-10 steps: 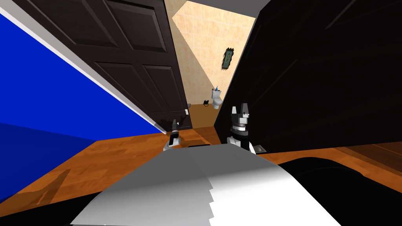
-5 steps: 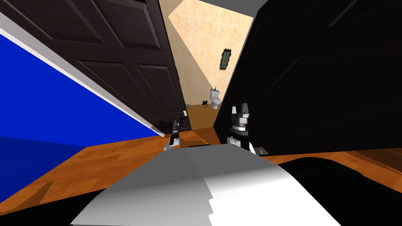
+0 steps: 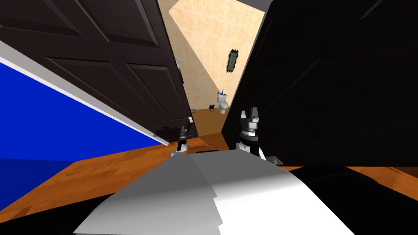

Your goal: Pull the door open

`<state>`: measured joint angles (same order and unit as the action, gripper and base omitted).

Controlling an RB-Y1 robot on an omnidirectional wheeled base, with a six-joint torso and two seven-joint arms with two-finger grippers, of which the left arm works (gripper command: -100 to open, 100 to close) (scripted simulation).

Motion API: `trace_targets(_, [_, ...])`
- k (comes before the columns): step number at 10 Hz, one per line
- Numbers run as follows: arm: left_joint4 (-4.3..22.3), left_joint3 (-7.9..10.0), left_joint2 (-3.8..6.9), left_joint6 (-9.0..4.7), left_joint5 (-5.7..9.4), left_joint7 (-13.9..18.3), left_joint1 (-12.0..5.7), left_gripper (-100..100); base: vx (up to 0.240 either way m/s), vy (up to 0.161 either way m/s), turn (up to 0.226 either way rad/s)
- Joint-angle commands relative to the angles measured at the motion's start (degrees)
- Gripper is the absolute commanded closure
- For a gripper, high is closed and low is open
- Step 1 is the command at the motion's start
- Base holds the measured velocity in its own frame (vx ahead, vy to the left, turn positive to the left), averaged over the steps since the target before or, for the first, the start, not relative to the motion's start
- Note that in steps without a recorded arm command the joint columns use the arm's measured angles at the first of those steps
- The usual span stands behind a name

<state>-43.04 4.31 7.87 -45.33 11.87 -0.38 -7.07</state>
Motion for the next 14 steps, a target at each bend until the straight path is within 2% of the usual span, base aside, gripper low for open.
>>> trace_targets(1, [2.1,-0.02,0.06,-0.44,0.19,-0.1,-0.73,-100,0.084,0.003,-0.079])
trace_targets(3, [5.8,-0.01,0.17,-1.18,0.51,-0.3,-2.16,-100,0.095,0.0,-0.086])
trace_targets(4, [5.8,-0.01,0.17,-1.18,0.51,-0.3,-2.16,-100,0.078,0.009,-0.025])
trace_targets(7, [9.1,0.0,0.26,-1.85,0.79,-0.5,-3.45,-100,0.068,0.011,-0.051])
trace_targets(10, [13.6,0.01,0.36,-2.76,1.19,-0.7,-5.22,-100,0.095,0.019,-0.066])
trace_targets(11, [14.3,0.01,0.38,-2.91,1.26,-0.7,-5.52,-100,0.091,0.021,-0.048])
trace_targets(12, [13.6,0.01,0.37,-2.71,1.2,-0.7,-5.25,-100,0.036,0.006,-0.006])
trace_targets(13, [14.1,0.32,1.63,-3.1,1.49,0.4,-4.74,-100,0.158,-0.015,-0.146])
trace_targets(14, [14.1,0.32,1.63,-3.1,1.49,0.4,-4.74,-100,0.174,-0.009,-0.059])
